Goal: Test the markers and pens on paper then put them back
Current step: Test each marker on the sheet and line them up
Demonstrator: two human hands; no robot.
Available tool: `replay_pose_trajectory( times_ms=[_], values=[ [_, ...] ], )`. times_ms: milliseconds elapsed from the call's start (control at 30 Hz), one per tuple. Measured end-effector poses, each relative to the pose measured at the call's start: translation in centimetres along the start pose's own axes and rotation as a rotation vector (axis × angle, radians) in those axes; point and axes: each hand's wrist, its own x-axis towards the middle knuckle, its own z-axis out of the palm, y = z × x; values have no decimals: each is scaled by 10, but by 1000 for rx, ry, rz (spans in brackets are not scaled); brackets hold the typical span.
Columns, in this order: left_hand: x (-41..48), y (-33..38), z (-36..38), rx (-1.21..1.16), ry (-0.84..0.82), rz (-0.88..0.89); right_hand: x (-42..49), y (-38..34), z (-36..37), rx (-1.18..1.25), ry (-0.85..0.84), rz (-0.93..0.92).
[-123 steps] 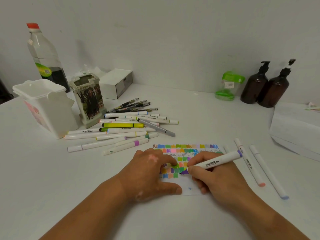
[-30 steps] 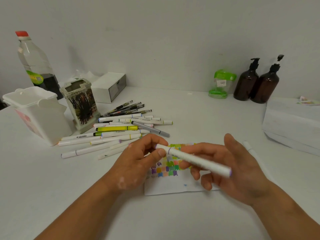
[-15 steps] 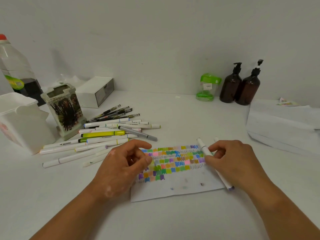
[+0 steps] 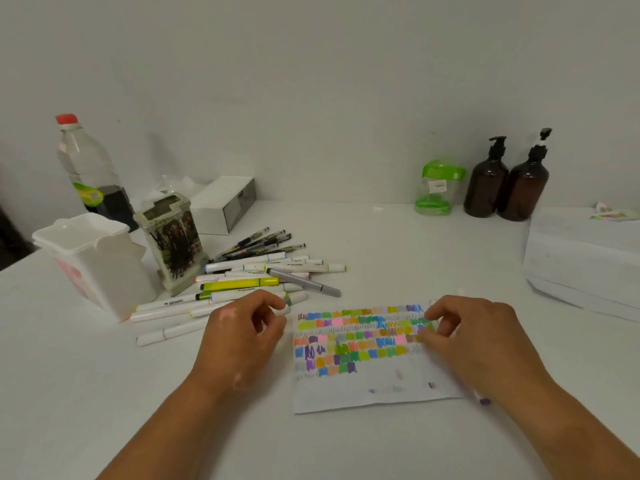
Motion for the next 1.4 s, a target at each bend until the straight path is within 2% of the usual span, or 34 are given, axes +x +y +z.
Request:
replay_pose_trajectory(
  times_ms=[133,233,533,633,733,867,967,1067,1167,1233,1300,1400],
  values=[
    [1,-14,-7,280,72,5,-10,-14,6,54,-86,-83],
    [-1,-17,-10,457,32,21,-16,-19,5,22,-169,-138],
    [-4,-10,-7,438,-78,10,-24,-22,8,2,-316,-213],
    [-3,1,-11,327,-58,-14,-24,-23,9,34,-305,-243],
    [-1,17,-15,-14,-10,-117,-25,-27,11,113,-263,-265],
    [-2,40,-10,-758,-309,-265,-30,-36,11,309,-226,-299],
    [-2,44,4,-974,-357,-287,-31,-40,12,367,-262,-348],
    [-4,41,19,-1058,-358,-338,-31,-40,16,341,-328,-347],
    [-8,34,27,-1168,-336,-359,-29,-36,19,399,-230,-350],
    [-6,27,24,-1175,-348,-300,-27,-33,20,454,-181,-314],
    [-3,22,13,-1074,-353,-230,-25,-31,21,495,-173,-275],
    [-5,17,4,-623,-320,-70,-22,-31,22,574,-173,-225]
  ],
)
